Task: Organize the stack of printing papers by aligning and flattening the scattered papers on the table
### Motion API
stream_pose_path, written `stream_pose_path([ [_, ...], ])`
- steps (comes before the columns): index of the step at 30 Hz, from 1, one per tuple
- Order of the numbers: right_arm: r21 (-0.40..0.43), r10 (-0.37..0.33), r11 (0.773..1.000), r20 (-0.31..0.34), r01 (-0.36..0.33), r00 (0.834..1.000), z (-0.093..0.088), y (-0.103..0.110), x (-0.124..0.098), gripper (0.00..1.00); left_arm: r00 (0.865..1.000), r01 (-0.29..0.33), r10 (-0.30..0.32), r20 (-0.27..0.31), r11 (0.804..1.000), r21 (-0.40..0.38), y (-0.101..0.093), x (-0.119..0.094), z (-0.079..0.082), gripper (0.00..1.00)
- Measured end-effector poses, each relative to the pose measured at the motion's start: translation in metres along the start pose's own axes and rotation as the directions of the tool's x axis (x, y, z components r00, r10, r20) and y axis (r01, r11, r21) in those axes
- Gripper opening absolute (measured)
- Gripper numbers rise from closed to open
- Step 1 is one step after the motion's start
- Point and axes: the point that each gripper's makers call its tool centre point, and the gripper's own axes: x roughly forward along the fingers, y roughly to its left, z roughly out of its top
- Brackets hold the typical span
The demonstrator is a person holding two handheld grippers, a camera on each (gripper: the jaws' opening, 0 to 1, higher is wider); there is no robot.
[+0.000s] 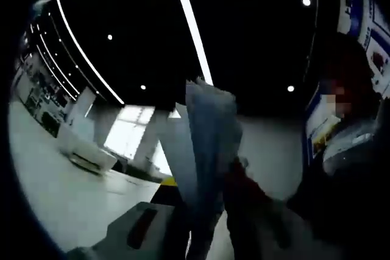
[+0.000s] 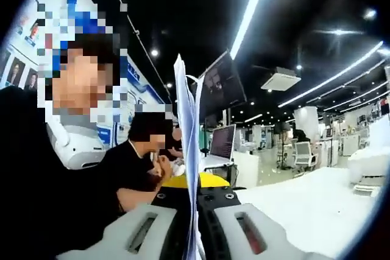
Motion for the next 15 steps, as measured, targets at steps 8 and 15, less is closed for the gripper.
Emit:
stream_pose_path([
  [8,0.021,-0.060,0.998,0.046,0.059,0.997,-0.015,-0.010,-0.005,0.00,0.996,-0.029,0.033,-0.084,0.998,0.057,-0.004,0.001,-0.005,0.06],
  [15,0.023,-0.136,0.990,0.006,0.136,0.991,-0.053,-0.031,-0.012,0.00,0.942,-0.192,0.264,-0.206,0.929,0.316,0.009,-0.009,-0.011,0.06],
])
